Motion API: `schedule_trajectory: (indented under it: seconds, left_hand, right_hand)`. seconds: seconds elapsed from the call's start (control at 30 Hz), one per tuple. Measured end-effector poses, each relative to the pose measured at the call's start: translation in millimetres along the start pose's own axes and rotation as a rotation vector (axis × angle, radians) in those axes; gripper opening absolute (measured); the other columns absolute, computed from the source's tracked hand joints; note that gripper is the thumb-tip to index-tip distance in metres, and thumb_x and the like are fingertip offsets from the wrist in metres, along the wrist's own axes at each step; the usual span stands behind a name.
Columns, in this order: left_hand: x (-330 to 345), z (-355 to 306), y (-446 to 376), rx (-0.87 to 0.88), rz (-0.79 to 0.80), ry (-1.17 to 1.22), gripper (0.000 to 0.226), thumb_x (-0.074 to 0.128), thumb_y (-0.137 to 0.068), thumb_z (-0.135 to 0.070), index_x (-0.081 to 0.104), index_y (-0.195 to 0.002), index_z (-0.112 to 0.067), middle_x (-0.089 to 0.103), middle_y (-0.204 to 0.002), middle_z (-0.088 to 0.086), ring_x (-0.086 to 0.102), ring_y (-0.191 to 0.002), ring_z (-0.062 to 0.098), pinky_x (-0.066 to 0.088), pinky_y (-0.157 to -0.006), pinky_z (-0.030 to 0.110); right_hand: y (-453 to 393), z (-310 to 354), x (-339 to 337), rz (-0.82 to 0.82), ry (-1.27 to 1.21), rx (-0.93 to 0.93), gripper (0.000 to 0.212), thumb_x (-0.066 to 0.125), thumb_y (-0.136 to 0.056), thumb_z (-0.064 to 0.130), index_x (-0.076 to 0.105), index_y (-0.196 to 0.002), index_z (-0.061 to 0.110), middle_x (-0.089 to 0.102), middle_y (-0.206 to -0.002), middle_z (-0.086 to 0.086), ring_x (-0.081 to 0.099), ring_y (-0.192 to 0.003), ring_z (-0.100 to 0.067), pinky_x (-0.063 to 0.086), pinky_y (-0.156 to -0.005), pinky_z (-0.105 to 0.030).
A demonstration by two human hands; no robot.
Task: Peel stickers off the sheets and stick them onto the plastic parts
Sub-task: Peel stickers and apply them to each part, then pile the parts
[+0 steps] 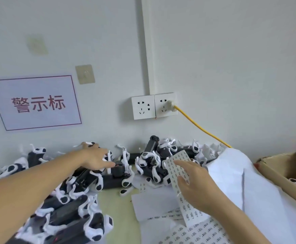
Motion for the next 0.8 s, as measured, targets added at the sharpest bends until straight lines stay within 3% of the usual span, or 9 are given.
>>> schedule_trajectory:
  seconds: [0.07, 0.13, 0.2, 0.27, 0.37, 0.47, 0.6, 0.67, 0.8]
  left_hand:
    - [-10, -17, 6, 0.124, -0.132, 0.017, 0.054, 0.053, -0.096, -0.044, 0.039, -0.145, -0.024, 0.045, -0.146, 0.008, 0.041, -0.134, 0.032, 0.038, -0.107, 0.041]
    - [-13, -39, 9, 0.224, -0.188, 0.117, 0.057, 0.056, -0.089, -0.029, 0.039, -0.144, -0.028, 0.048, -0.140, 0.004, 0.044, -0.128, 0.028, 0.043, -0.102, 0.042]
    - [-6, -57, 8, 0.280, -0.083, 0.157, 0.072, 0.064, -0.085, -0.038, 0.033, -0.149, -0.030, 0.048, -0.141, 0.001, 0.047, -0.123, 0.026, 0.045, -0.097, 0.038]
    - [6, -64, 8, 0.277, -0.017, -0.034, 0.084, 0.072, -0.080, -0.048, 0.029, -0.151, -0.035, 0.045, -0.142, -0.003, 0.040, -0.128, 0.028, 0.041, -0.094, 0.040]
    - [14, -60, 6, 0.304, -0.200, -0.150, 0.061, 0.079, -0.078, -0.045, 0.047, -0.130, -0.035, 0.048, -0.127, -0.005, 0.043, -0.123, 0.025, 0.038, -0.087, 0.041]
    - [12, -53, 5, 0.343, -0.269, 0.038, 0.041, 0.081, -0.075, -0.038, 0.056, -0.107, -0.030, 0.053, -0.106, -0.010, 0.052, -0.102, 0.018, 0.038, -0.074, 0.035]
    - [-4, -40, 11, 0.283, -0.430, 0.353, 0.022, 0.070, -0.076, -0.034, 0.062, -0.095, -0.038, 0.061, -0.097, -0.011, 0.058, -0.082, 0.014, 0.045, -0.065, 0.030]
    - [-13, -35, 17, 0.198, -0.537, 0.541, 0.018, 0.069, -0.078, -0.032, 0.063, -0.094, -0.038, 0.065, -0.094, -0.005, 0.063, -0.081, 0.021, 0.053, -0.070, 0.033]
    - [-33, -31, 34, 0.024, -0.762, 0.892, 0.017, 0.072, -0.084, -0.027, 0.066, -0.100, -0.028, 0.067, -0.100, 0.002, 0.065, -0.090, 0.025, 0.055, -0.082, 0.038]
  right_hand:
    - [0, -1, 1, -0.003, 0.017, 0.001, 0.050, 0.046, -0.102, 0.022, 0.038, -0.150, 0.031, 0.039, -0.153, 0.010, 0.032, -0.143, -0.009, 0.028, -0.113, -0.024]
    - [1, -2, 1, -0.007, 0.032, -0.004, 0.050, 0.046, -0.101, 0.021, 0.039, -0.149, 0.032, 0.039, -0.153, 0.010, 0.032, -0.143, -0.009, 0.027, -0.113, -0.023]
    - [1, -2, 1, -0.004, 0.038, -0.005, 0.050, 0.047, -0.101, 0.021, 0.039, -0.149, 0.032, 0.040, -0.152, 0.010, 0.032, -0.143, -0.009, 0.026, -0.112, -0.023]
    - [1, -4, 3, 0.004, 0.039, -0.004, 0.050, 0.047, -0.101, 0.022, 0.039, -0.149, 0.034, 0.041, -0.151, 0.010, 0.034, -0.140, -0.008, 0.028, -0.109, -0.021]
    - [0, -7, 3, 0.007, 0.026, 0.000, 0.049, 0.048, -0.101, 0.023, 0.039, -0.148, 0.036, 0.041, -0.149, 0.012, 0.037, -0.137, -0.007, 0.031, -0.102, -0.018]
    - [-1, -8, 2, 0.000, 0.013, 0.001, 0.049, 0.049, -0.101, 0.023, 0.040, -0.147, 0.037, 0.041, -0.150, 0.012, 0.038, -0.137, -0.008, 0.034, -0.099, -0.016]
    - [-2, -8, 1, -0.001, 0.002, 0.004, 0.048, 0.048, -0.101, 0.023, 0.040, -0.147, 0.036, 0.042, -0.149, 0.010, 0.040, -0.135, -0.008, 0.037, -0.090, -0.010]
    - [-1, -8, 1, -0.005, -0.001, 0.003, 0.048, 0.048, -0.101, 0.022, 0.040, -0.147, 0.035, 0.043, -0.148, 0.009, 0.041, -0.133, -0.008, 0.036, -0.082, -0.008]
    - [1, -7, 0, -0.022, -0.022, -0.007, 0.049, 0.048, -0.101, 0.020, 0.042, -0.147, 0.034, 0.045, -0.147, 0.008, 0.041, -0.135, -0.010, 0.037, -0.095, -0.015]
Point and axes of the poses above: each hand's wrist, its own y-axis away from the middle knuckle, its own x-axis out of the palm, z = x × y, the point moved 2 cm from there along -y, towards the middle knuckle
